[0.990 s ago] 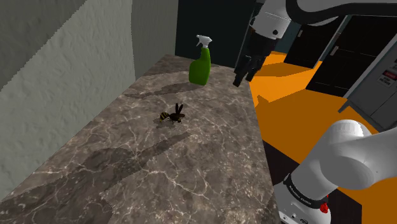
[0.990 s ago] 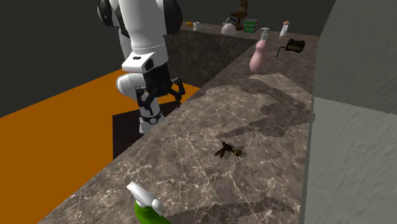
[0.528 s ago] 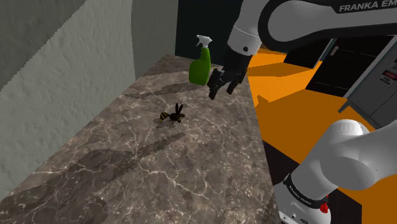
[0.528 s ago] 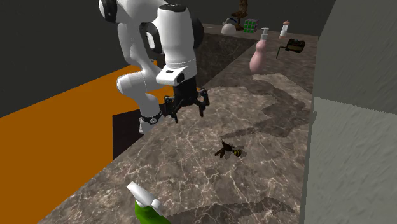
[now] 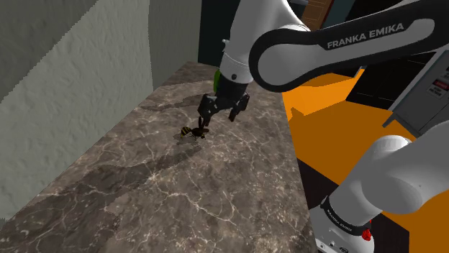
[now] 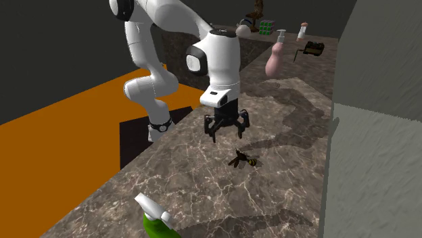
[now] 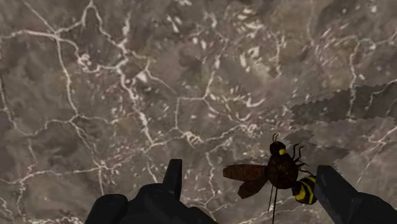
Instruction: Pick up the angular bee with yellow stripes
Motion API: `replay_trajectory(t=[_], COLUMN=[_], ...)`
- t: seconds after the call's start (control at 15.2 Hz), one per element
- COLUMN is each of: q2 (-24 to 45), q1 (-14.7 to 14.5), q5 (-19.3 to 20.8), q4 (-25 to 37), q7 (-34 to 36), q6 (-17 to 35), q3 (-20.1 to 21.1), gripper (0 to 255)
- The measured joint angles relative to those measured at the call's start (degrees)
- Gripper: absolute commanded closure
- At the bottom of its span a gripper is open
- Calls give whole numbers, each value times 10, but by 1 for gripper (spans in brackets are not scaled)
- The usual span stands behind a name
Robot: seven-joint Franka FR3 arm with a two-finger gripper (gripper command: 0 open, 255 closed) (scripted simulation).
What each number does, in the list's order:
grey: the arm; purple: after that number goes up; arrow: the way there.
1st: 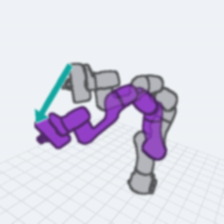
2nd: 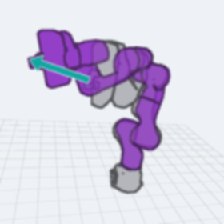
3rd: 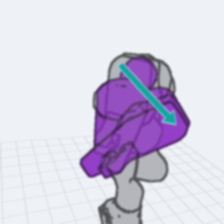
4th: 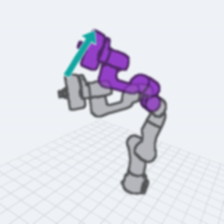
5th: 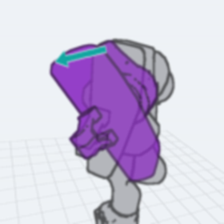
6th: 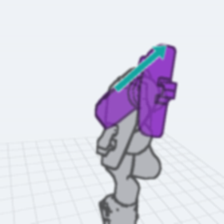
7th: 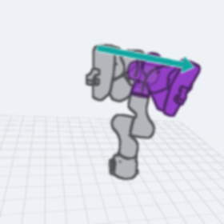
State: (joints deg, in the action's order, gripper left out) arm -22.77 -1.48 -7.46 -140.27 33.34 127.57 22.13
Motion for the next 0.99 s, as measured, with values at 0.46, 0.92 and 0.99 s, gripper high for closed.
replay_trajectory(t=[0.46,0.92,0.99], q2=[106,134,132], q1=[23,28,28], q5=[56,73,74], q4=[43,22,23], q7=[128,146,146], q6=[68,114,115], q3=[65,74,73], gripper=[0,255,255])
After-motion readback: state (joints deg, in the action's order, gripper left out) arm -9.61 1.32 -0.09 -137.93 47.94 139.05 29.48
